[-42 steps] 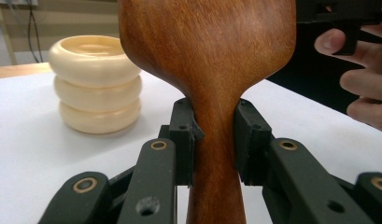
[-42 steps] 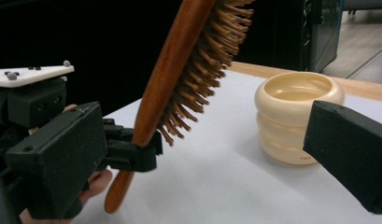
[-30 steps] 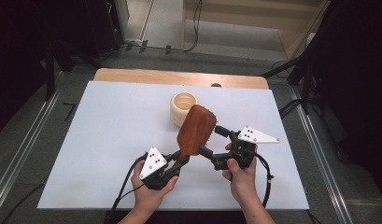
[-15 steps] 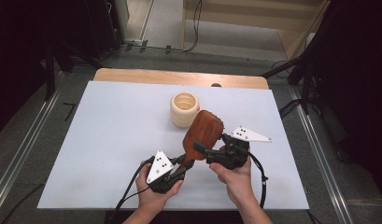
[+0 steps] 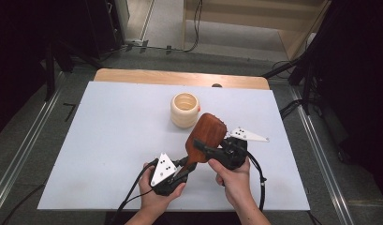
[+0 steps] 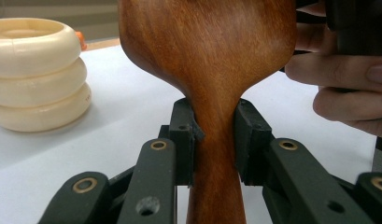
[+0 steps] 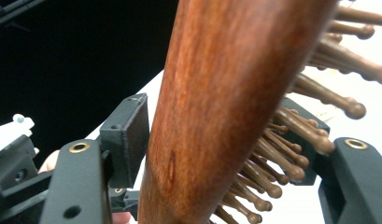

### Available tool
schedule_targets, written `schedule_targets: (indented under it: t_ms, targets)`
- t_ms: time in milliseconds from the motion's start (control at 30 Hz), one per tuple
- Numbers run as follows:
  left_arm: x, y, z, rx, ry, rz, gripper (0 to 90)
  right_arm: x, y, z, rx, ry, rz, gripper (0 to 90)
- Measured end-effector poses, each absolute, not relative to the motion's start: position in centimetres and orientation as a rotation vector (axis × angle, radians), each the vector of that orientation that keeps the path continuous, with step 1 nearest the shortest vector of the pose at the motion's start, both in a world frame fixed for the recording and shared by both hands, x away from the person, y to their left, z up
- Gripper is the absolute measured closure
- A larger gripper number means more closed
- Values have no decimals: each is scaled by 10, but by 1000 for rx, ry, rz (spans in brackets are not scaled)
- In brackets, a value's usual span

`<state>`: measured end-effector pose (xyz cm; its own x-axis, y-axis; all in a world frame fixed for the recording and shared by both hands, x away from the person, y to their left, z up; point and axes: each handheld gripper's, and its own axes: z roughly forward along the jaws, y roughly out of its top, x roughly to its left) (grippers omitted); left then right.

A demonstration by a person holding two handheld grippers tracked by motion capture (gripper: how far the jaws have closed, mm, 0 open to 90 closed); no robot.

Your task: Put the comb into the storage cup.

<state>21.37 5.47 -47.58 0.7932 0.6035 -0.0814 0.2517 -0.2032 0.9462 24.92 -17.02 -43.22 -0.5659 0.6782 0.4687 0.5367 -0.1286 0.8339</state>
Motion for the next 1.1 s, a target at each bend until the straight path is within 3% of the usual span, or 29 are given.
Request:
schedule_targets:
  t_ms: [300,500,600,667,700,733,833,1033,1100]
  targets:
    - [214,52,-478,1801,651,372,724,250,-174,-436,1424,2010,1883,427]
    - [219,52,-481,1809,628,271,692,245,-171,-437,1403,2033,1896,499]
    - [220,53,-480,1797,616,227,613,244,-172,-436,1371,2036,1924,515]
    - [220,55,-478,1791,615,228,511,243,-174,-435,1345,2027,1907,518]
    - [219,56,-477,1790,616,226,405,243,-176,-434,1336,2009,1903,520]
    - [220,57,-476,1791,617,228,405,243,-176,-434,1336,2009,1903,520]
    - [222,60,-475,1798,604,192,251,242,-182,-432,1308,1972,1908,519]
    - [225,74,-472,1752,658,244,118,239,-186,-428,1281,1941,1898,519]
    - [228,79,-472,1749,660,239,19,238,-187,-427,1263,1941,1901,519]
